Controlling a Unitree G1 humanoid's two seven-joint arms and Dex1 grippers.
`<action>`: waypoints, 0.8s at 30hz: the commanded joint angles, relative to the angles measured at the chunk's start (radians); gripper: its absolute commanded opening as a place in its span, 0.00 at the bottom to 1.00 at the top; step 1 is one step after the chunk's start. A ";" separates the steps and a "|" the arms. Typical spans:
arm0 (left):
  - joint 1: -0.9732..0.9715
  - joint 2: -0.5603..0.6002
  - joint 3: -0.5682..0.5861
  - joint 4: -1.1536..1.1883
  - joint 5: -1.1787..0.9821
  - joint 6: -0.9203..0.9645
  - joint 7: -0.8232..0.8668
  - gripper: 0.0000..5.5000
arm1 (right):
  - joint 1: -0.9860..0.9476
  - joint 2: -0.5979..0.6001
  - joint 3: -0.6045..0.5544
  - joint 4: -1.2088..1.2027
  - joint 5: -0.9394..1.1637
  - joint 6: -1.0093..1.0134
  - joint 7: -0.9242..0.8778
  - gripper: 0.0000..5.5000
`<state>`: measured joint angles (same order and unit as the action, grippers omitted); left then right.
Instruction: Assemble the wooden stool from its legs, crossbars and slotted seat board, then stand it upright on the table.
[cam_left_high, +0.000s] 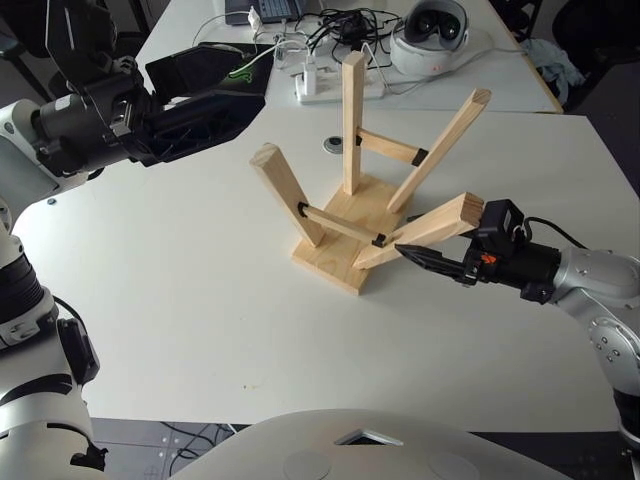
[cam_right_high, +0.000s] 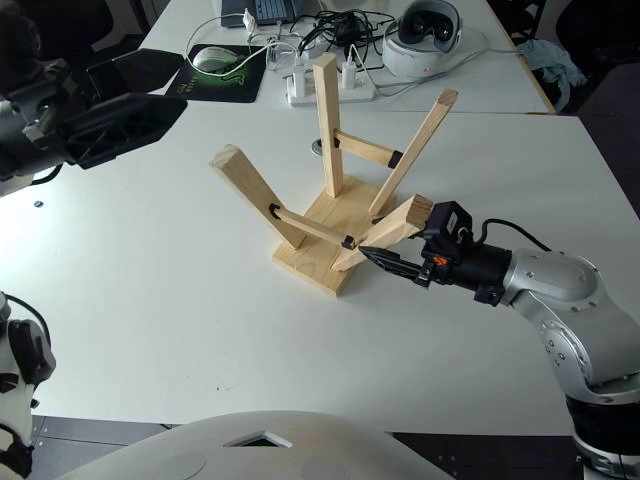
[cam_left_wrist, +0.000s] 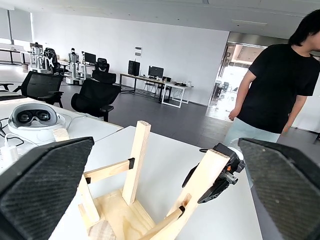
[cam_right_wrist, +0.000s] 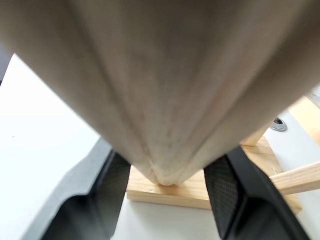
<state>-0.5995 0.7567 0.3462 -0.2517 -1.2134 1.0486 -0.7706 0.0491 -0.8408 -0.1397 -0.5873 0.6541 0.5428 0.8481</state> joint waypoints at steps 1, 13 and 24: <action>0.024 0.006 0.014 -0.013 -0.010 -0.006 0.016 0.98 | 0.030 -0.040 0.030 0.012 -0.070 0.009 0.008 0.37; 0.038 0.007 0.021 -0.020 -0.013 -0.016 0.033 0.98 | 0.030 -0.085 0.131 0.038 -0.166 0.029 -0.046 0.37; 0.076 -0.005 0.032 -0.047 -0.017 -0.041 0.052 0.98 | -0.038 -0.118 0.156 0.094 -0.117 0.199 -0.090 0.37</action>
<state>-0.5381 0.7515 0.3672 -0.2850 -1.2187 1.0185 -0.7275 -0.0468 -0.8854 -0.0420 -0.5672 0.6096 0.5830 0.7868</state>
